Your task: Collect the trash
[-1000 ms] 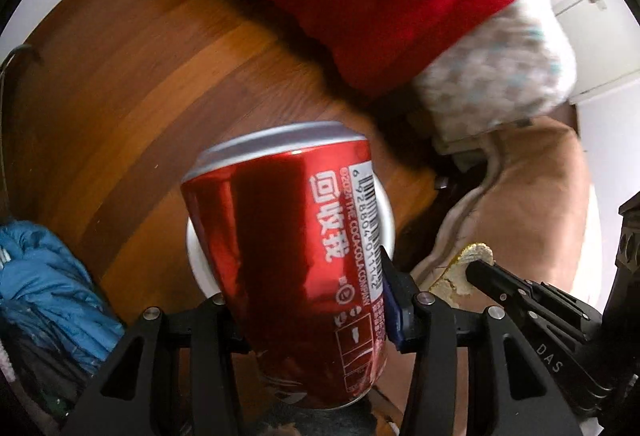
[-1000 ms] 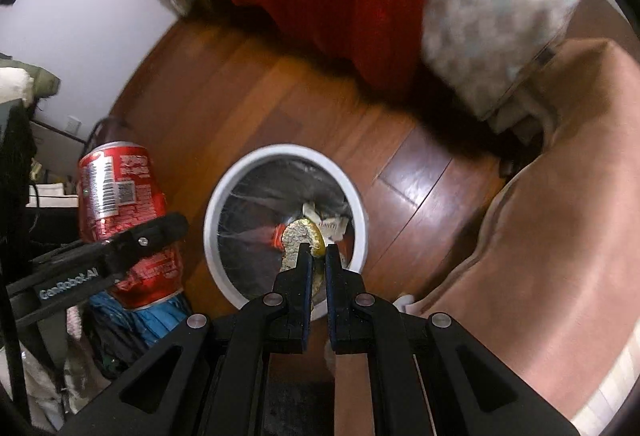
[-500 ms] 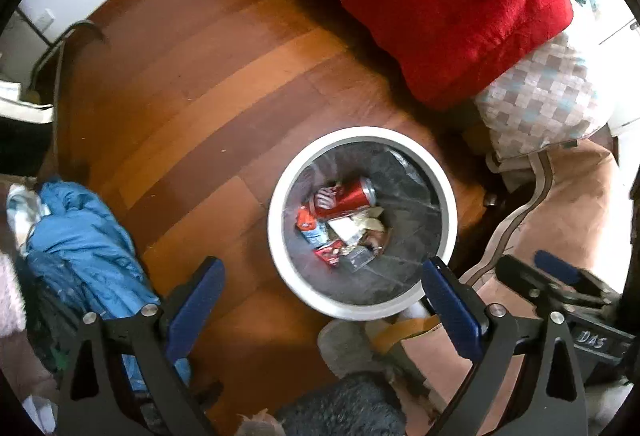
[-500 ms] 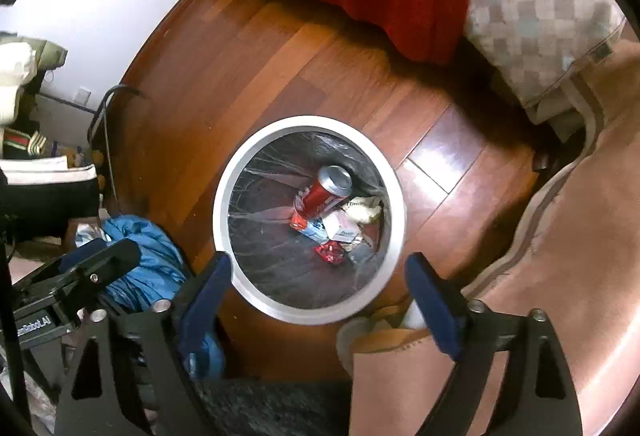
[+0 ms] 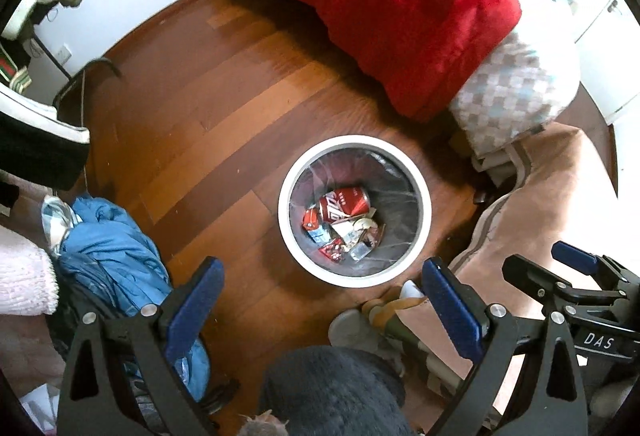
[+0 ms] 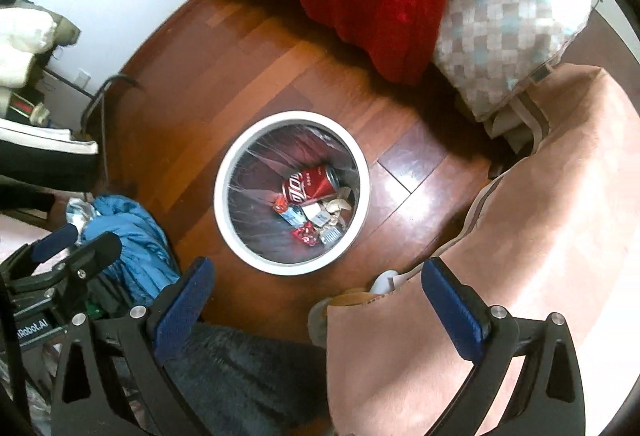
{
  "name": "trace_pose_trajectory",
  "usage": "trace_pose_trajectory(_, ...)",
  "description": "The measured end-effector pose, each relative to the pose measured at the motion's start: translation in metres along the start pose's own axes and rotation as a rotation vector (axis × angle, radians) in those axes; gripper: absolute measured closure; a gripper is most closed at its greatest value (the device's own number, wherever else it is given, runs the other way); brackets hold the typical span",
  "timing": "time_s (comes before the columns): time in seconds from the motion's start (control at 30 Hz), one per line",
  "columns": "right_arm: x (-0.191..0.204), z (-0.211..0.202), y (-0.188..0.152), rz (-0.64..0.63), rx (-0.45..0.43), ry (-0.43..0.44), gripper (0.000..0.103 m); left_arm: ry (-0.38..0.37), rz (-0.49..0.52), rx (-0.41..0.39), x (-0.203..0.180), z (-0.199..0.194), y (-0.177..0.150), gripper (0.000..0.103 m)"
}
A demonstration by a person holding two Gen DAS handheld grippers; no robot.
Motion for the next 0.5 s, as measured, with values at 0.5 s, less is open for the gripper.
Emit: trace_pose_trajectory(0.5, 0.062, -0.146, -0.017, -0.083, -0.149, 0.157, 0.000, -0.151, 0.004, -0.135, 0.012, -0.129, -0.005, 0.002)
Point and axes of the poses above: each gripper's, at about its wrist camera, not at the fingertips, and z roughly the way its jaws point, x to its left, y to its top, the point moved 5 cm from there along z, roughly the way its jaws point, and after that the axes turned 13 degrees about y, right-handed, at the moved point
